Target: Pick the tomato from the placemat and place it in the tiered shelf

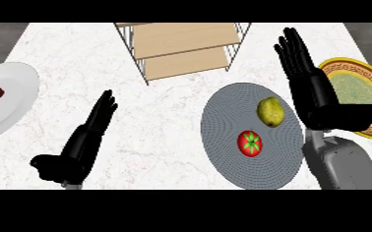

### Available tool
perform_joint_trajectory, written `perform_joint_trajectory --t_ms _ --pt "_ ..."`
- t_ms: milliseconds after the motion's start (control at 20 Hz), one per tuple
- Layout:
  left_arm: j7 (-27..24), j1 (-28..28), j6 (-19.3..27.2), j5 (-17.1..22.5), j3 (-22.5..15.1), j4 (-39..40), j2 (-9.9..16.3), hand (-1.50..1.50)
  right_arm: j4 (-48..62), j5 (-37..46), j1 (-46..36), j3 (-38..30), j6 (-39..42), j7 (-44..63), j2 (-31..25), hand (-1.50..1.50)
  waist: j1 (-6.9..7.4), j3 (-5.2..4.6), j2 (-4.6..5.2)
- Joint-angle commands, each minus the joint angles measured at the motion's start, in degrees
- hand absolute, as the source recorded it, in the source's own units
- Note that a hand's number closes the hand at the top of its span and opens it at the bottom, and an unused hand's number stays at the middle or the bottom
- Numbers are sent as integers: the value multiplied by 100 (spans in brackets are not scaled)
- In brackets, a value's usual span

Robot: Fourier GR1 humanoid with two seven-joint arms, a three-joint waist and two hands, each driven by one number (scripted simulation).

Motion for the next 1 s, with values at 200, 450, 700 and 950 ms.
perform_joint_trajectory --t_ms 200,450,700,950 --pt "346 106 14 -304 356 683 572 0 237 1050 1049 -773 -548 953 -1463 -150 -271 94 -40" --pt "305 74 -211 -308 213 1202 494 0 881 1165 2328 -1200 -1192 788 -1211 150 -247 112 -31" --pt "246 -439 -282 -514 207 1797 280 0 -127 533 2571 -908 -199 160 -962 -150 -50 105 -42" --pt "201 -407 -441 -488 315 1705 331 0 -1232 560 2893 -687 490 786 -1508 -150 -22 101 -54"
